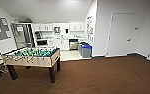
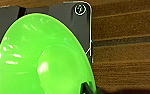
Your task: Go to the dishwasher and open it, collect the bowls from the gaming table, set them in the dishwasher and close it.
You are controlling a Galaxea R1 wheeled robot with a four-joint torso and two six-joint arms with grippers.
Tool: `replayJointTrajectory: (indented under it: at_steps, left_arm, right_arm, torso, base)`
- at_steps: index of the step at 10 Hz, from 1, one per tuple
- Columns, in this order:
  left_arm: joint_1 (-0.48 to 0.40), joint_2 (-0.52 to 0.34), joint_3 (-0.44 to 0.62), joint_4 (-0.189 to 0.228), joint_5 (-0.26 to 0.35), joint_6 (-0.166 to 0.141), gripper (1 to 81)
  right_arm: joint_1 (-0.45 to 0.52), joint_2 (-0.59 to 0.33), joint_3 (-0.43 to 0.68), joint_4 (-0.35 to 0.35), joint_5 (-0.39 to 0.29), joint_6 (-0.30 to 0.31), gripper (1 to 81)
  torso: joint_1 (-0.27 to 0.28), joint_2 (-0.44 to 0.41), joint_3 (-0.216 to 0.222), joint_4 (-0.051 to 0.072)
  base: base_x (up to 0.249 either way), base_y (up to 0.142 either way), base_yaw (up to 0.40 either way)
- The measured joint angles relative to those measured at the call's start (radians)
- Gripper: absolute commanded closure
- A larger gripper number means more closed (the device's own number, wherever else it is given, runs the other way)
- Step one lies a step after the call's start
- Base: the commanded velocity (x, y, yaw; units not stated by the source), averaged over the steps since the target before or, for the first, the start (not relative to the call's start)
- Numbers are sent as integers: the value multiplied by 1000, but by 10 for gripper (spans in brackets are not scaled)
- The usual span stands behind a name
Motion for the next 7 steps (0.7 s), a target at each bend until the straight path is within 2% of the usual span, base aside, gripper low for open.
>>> replayJointTrajectory:
  at_steps: [7]
  left_arm:
    - [5,8,-1,0,2,0,811]
  right_arm:
    - [-7,2,0,0,-4,0,811]
  torso:
    - [0,0,0,0]
  base:
    - [144,0,0]
